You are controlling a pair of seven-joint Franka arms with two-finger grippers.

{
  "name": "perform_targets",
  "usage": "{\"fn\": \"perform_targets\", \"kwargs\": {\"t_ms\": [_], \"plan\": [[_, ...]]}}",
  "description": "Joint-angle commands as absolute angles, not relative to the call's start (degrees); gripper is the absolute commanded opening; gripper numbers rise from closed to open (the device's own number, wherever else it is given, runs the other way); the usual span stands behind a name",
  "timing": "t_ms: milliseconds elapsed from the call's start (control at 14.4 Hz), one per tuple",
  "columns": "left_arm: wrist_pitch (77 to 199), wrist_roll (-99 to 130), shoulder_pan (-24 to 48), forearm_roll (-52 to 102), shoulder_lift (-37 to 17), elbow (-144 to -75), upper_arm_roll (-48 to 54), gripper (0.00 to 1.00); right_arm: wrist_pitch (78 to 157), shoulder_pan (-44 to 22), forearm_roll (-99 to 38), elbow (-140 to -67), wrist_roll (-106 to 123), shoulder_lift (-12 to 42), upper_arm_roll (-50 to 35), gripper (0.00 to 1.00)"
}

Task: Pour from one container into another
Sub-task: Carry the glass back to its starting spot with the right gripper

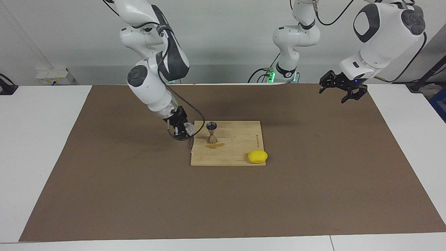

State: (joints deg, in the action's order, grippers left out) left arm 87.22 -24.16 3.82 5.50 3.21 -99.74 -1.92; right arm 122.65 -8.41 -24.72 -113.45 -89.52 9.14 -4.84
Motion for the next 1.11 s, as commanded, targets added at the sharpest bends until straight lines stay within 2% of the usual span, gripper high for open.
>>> {"fn": "perform_targets", "kwargs": {"t_ms": [0, 346, 1039], "plan": [[82.46, -20.22, 5.54, 1.77, 3.43, -95.9, -2.29, 1.0, 123.49, -2.31, -32.14, -117.42, -79.75, 8.52, -5.54, 0.03], [79.98, -10.91, 6.06, 0.79, 5.54, -95.8, -1.58, 1.0, 120.86, 7.63, -37.34, -119.44, -66.39, 10.28, -5.54, 0.0], [81.12, -9.93, 5.36, -1.05, 7.91, -96.85, -1.23, 1.0, 117.51, 17.92, -40.43, -119.27, -49.76, 17.05, -5.54, 0.0]]}}
